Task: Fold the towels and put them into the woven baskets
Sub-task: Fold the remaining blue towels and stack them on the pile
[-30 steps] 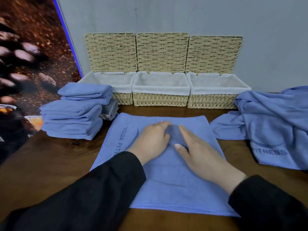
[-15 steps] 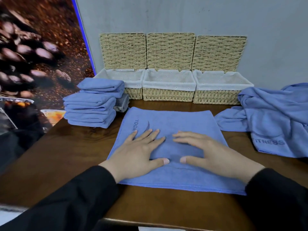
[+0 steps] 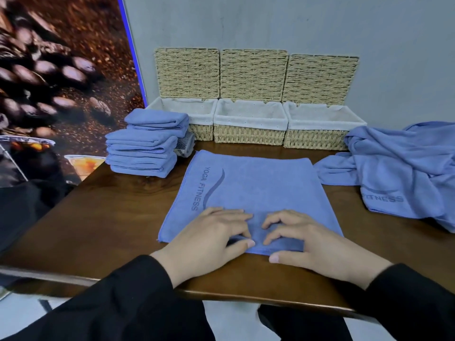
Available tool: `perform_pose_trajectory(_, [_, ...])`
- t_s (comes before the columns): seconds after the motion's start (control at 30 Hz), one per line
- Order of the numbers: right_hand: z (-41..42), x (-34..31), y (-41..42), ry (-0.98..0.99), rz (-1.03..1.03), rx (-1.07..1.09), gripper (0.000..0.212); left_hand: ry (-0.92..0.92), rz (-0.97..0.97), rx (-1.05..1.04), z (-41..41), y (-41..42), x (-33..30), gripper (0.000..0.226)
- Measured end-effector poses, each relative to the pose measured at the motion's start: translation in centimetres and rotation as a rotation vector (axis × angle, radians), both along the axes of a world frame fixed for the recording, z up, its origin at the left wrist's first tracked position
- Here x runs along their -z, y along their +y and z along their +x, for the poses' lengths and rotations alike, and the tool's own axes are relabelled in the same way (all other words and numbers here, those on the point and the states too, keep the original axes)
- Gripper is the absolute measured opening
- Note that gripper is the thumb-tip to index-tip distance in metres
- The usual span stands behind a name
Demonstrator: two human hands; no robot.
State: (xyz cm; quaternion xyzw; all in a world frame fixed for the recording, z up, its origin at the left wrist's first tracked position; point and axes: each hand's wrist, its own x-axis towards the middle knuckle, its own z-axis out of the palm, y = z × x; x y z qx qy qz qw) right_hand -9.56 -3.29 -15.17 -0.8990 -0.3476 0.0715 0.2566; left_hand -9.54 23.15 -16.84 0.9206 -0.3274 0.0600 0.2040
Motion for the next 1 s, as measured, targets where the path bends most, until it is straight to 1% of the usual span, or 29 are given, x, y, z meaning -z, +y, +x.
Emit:
perform_pose_trajectory(0.07, [-0.1,0.1,0.4,-0.011,-0.026,0.016,0.024,-0.058,0.011,-0.006,-0.5,0.2,0.5,0.041])
perform_pose_trajectory(0.13, [-0.1,0.1,0.9,-0.053,-0.042,0.037,0.022,-0.075,0.037,-0.011,-0.9,-0.2,0.5,0.044])
perform_pose_trajectory(0.23, [-0.3,0.1,2.1,-0.192,-0.11,0.062,0.021,-0.068,0.024,-0.058,-1.3,-1.3,-0.1,0.04])
perform_pose_trajectory(0.3, [-0.7,0.4,2.8,-0.3,-0.15,0.102,0.022,-0.102,0.031,-0.075,-1.4,-1.8,-0.1,0.034])
perform_pose_trajectory(0.4, [-1.2,1.0,3.3,-0.384,-0.149,0.175,0.019,-0.13,0.031,-0.121,-1.5,-1.6,0.1,0.025])
perform_pose_trajectory(0.5, [-1.1,1.2,3.2,-0.371,-0.117,0.221,0.016,-0.115,0.031,-0.146,-1.5,-0.5,0.5,0.026])
perform_pose_trajectory(0.57, [-1.0,1.3,3.1,-0.327,-0.084,0.237,0.012,-0.103,0.045,-0.168,-1.4,0.2,0.8,0.034])
perform_pose_trajectory(0.63, [-1.0,1.4,3.1,-0.285,-0.054,0.254,0.015,-0.104,0.044,-0.184,-1.3,0.4,0.9,0.039])
perform_pose_trajectory(0.73, [-1.3,0.9,3.2,-0.218,-0.067,0.238,0.014,-0.138,0.038,-0.18,-1.1,0.1,0.9,0.035])
perform_pose_trajectory(0.8, [-1.6,0.6,3.2,-0.183,-0.088,0.228,0.021,-0.122,0.026,-0.187,-1.1,0.0,0.7,0.038])
perform_pose_trajectory(0.87, [-1.6,0.6,3.4,-0.211,-0.095,0.249,0.024,-0.09,0.043,-0.195,-1.2,0.0,0.4,0.04])
perform_pose_trajectory(0.93, [-1.7,0.5,3.9,-0.275,-0.112,0.284,0.016,-0.088,0.081,-0.183,-1.4,0.0,0.2,0.037])
perform_pose_trajectory(1.0, [-1.9,0.1,4.3,-0.297,-0.126,0.323,0.013,-0.08,0.105,-0.164,-1.7,0.0,0.0,0.035])
